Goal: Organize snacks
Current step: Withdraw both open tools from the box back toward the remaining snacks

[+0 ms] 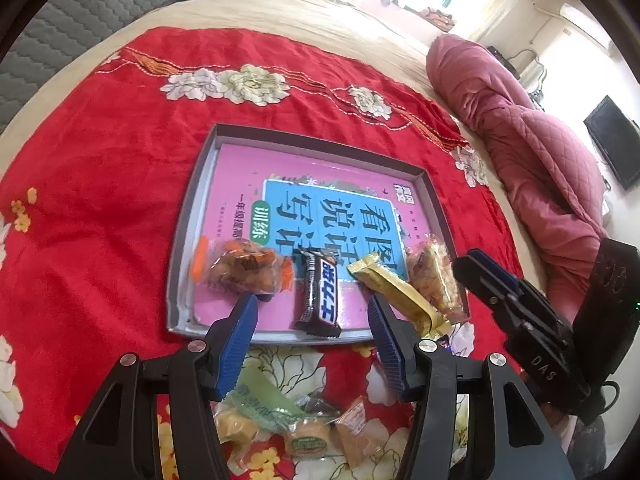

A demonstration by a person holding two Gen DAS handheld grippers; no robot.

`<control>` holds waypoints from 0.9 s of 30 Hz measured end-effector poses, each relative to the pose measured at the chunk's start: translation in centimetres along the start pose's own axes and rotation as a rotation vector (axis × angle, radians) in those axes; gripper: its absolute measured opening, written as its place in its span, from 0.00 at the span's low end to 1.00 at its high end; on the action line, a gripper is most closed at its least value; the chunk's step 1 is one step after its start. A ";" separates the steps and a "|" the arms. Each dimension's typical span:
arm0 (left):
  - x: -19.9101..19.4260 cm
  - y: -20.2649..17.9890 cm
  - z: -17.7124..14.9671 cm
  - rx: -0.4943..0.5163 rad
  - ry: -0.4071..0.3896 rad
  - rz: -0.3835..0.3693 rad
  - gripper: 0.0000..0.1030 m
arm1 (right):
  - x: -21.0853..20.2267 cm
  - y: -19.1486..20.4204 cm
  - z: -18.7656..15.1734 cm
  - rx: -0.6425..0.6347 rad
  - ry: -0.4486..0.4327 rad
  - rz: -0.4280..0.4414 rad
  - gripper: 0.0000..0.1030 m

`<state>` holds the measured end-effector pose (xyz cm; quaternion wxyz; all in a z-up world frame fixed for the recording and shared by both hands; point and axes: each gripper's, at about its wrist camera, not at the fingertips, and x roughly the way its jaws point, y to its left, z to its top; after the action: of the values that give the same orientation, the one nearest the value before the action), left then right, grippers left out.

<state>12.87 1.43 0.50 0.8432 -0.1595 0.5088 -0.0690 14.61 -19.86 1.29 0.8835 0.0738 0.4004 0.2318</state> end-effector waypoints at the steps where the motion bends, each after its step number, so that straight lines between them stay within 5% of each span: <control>1: -0.2 0.1 -0.1 0.001 0.001 0.003 0.57 | -0.2 0.0 0.0 0.002 -0.005 0.002 0.35; 27: -2.4 2.8 -2.0 -0.007 0.007 0.041 0.58 | -4.5 -2.8 -1.3 0.097 -0.069 -0.062 0.44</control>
<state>9.84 4.37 0.68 0.8420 -0.1520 0.5152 -0.0505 12.09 -24.55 2.59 0.8989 0.1119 0.3826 0.1820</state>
